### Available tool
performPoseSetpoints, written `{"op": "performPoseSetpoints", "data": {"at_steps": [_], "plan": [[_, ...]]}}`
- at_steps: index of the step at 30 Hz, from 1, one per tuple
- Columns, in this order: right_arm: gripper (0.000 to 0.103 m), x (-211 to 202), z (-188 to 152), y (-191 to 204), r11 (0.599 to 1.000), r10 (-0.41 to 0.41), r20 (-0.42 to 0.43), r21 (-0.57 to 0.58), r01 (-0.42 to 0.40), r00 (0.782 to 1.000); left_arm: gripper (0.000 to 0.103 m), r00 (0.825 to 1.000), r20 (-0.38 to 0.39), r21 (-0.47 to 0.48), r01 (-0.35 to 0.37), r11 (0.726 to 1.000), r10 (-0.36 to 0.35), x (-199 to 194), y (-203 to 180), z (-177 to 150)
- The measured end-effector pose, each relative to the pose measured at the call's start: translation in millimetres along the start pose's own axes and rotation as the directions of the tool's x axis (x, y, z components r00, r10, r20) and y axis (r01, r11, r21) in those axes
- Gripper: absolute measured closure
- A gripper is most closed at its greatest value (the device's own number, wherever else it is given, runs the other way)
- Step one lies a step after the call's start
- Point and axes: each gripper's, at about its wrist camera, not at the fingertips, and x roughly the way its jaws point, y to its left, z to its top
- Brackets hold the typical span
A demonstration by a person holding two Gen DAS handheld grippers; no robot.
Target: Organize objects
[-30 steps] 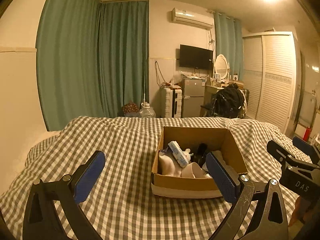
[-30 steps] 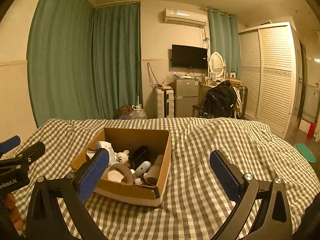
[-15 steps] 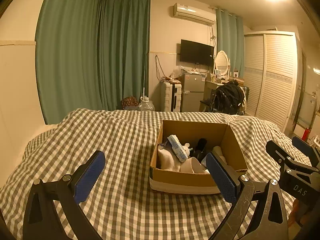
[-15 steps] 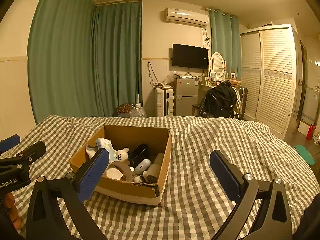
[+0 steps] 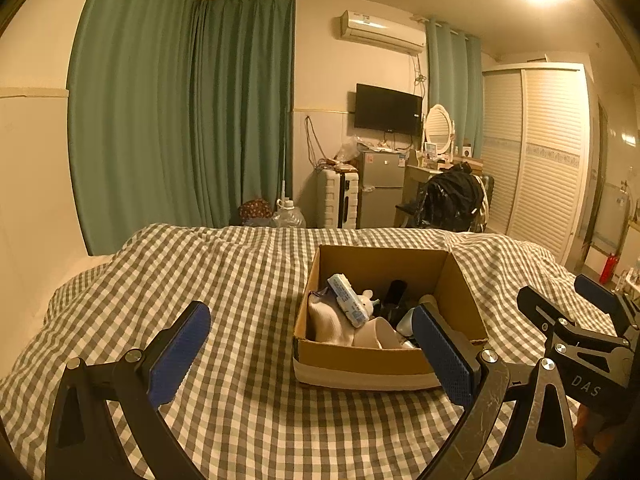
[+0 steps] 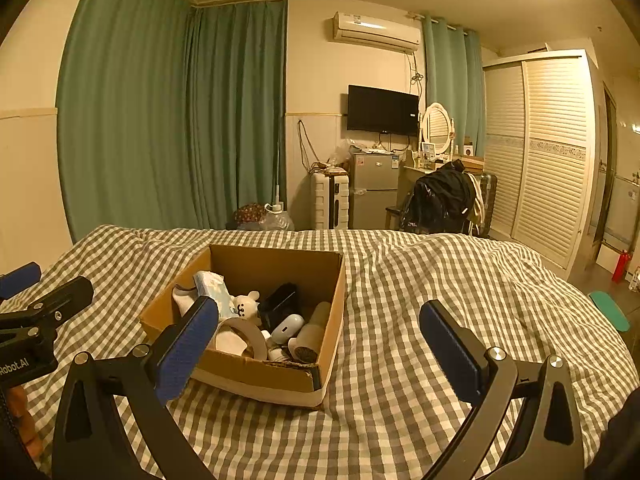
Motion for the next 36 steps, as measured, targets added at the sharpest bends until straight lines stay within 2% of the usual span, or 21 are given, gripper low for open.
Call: {"op": "performPoseSetpoints", "data": {"at_steps": [7, 14, 36], "plan": [[0.002, -0.2, -0.8, 1.3, 1.0, 0.001, -0.003, -0.002, -0.001, 1.0, 0.0, 1.0, -0.018, -0.01, -0.024, 1.0, 0.024, 4.2, 2.2, -1.3], [0.002, 0.6, -2.0, 2.4, 1.0, 0.003, -0.012, -0.004, -0.003, 1.0, 0.0, 1.0, 0.001, -0.007, -0.015, 1.0, 0.015, 1.6, 1.6, -1.7], [0.002, 3.4, -4.5, 4.3, 1.0, 0.005, -0.023, -0.01, -0.006, 1.0, 0.0, 1.0, -0.013, 0.013, -0.017, 1.0, 0.018, 4.0, -1.8, -4.2]]}}
